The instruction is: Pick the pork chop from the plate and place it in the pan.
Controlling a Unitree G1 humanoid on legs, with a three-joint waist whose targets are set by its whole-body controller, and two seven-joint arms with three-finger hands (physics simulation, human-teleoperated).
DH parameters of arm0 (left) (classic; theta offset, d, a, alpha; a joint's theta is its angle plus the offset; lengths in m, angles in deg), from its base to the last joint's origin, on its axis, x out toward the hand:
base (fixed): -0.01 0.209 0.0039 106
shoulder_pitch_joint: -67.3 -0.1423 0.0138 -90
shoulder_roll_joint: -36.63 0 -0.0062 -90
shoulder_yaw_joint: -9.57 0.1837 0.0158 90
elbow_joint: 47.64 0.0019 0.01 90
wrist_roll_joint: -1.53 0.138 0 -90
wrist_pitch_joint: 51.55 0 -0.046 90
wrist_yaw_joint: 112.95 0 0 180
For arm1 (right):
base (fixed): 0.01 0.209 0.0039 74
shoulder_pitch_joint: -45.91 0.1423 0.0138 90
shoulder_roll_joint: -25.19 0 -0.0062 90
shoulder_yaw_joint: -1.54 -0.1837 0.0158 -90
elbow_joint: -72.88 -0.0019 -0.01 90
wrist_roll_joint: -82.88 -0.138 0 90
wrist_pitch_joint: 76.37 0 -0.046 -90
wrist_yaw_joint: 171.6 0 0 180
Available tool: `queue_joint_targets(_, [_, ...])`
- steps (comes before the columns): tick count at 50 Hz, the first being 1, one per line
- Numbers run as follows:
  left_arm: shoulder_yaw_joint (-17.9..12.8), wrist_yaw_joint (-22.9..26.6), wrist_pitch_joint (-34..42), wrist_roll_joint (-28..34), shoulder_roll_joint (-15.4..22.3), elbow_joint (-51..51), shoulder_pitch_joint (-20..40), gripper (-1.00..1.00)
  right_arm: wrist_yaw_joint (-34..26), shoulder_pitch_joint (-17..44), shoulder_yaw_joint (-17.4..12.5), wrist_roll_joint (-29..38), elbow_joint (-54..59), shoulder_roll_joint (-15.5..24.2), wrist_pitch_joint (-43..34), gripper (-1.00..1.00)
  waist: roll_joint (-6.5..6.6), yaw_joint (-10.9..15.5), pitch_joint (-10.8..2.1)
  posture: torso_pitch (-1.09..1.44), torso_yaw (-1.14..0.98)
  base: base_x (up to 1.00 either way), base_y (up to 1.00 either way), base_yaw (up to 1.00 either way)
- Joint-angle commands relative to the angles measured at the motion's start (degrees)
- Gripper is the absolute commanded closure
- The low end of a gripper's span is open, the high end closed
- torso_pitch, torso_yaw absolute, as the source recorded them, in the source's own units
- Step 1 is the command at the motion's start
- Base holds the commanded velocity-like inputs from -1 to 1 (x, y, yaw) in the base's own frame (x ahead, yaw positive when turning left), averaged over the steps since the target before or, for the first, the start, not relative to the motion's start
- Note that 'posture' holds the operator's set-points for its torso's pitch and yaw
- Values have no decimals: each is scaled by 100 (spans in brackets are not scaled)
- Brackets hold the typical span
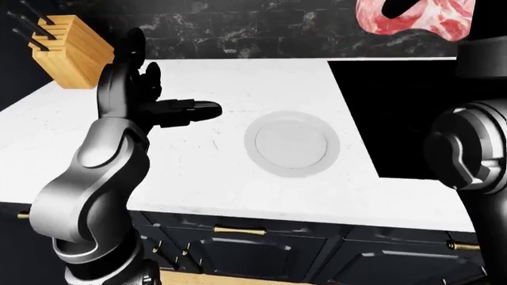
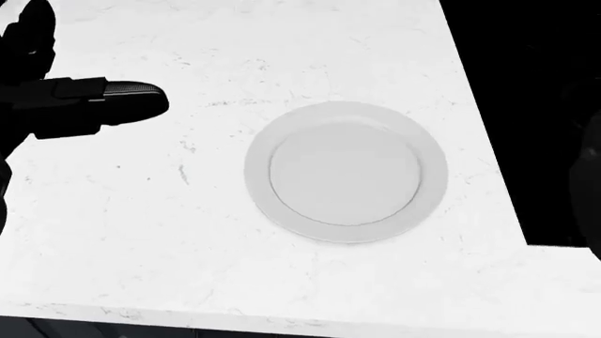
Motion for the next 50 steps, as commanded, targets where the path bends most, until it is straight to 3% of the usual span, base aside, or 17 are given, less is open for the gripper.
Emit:
queue_joint_targets(1, [13,26,-199,-23,31,-145,180,-100,78,197,-65,98,-226,106,42,100,29,-37,-139,0,0,0,-31,0])
queue_joint_targets(5, [17,15,-176,-31,29,-161,187,-100,22,96,-85,140,-343,95,29,100,-229,9,-51,0,0,0,-31,0])
queue_joint_targets(7, [19,32,-219,-21,35,-133,168,-100,31,133,-81,156,-304,109,71,100,-658,31,-162,0,0,0,-29,0])
queue_joint_targets(15, [16,23,-198,-31,38,-154,173,-100,-47,92,-91,215,-382,126,100,100,-247,115,23,0,0,0,-28,0])
queue_joint_targets(20, [13,22,-197,-32,40,-148,181,-100,-51,45,-103,236,-418,122,129,100,55,108,5,0,0,0,-29,0])
queue_joint_targets(22, [18,24,-205,-29,38,-141,178,-100,-51,51,-102,246,-410,124,143,100,209,44,-89,0,0,0,-29,0])
queue_joint_targets(23, [17,27,-213,-27,39,-137,172,-100,-47,59,-107,249,-404,122,142,100,101,87,-66,0,0,0,-28,0])
queue_joint_targets(25, [18,28,-214,-27,37,-136,172,-100,-52,65,-108,253,-397,125,150,100,162,8,-96,0,0,0,-29,0])
queue_joint_targets(27, [14,26,-207,-30,38,-136,178,-100,-86,64,-103,269,-412,127,150,100,101,-6,-159,0,0,0,-29,0])
queue_joint_targets(31, [11,23,-202,-33,37,-131,180,-100,-123,59,-104,296,-420,138,167,100,-113,10,-91,0,0,0,-29,0])
queue_joint_targets(33, [9,22,-198,-36,39,-127,185,-100,-140,56,-107,304,-426,136,168,100,-365,38,-127,0,0,0,-29,0])
queue_joint_targets(34, [2,15,-172,-46,40,-141,197,-100,-147,45,-110,306,-434,139,174,100,-620,43,-183,0,0,0,-30,0])
queue_joint_targets(38, [22,42,-256,-21,42,-98,151,-100,-161,11,-121,318,-474,140,170,100,-462,43,-75,0,0,0,-29,0])
queue_joint_targets(41, [25,35,-241,-20,39,-110,160,-100,-198,-25,-120,339,-523,159,184,100,-218,24,-18,0,0,0,-20,-10])
queue_joint_targets(43, [19,35,-235,-21,42,-113,163,-100,-200,-36,-123,349,-533,164,194,100,-349,88,-17,0,0,0,0,-29])
queue_joint_targets(46, [17,9,-177,-33,33,-146,196,-100,-177,-31,-131,353,-514,168,212,100,-351,111,-31,0,0,0,0,-29])
queue_joint_targets(50, [24,25,-218,-22,36,-127,180,-100,-125,3,-136,354,-455,176,252,100,-198,102,-11,0,0,0,0,-29])
